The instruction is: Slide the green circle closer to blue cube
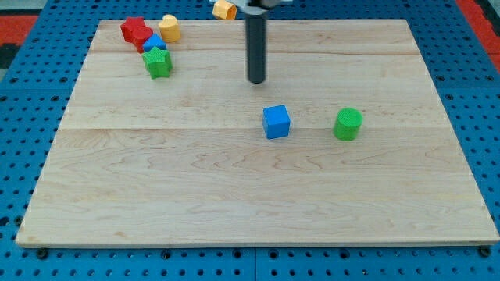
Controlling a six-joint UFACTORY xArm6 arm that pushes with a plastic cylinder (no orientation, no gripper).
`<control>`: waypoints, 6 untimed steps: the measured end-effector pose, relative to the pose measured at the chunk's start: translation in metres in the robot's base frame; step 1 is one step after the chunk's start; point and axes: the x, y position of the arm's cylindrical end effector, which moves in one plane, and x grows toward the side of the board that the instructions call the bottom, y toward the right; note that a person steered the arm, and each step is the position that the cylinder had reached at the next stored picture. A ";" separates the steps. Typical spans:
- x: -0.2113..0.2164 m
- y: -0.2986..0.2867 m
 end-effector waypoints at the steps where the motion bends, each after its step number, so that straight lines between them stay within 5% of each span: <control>1: 0.000 0.005; 3: -0.009 0.028; 4: 0.001 0.097; 6: 0.074 0.204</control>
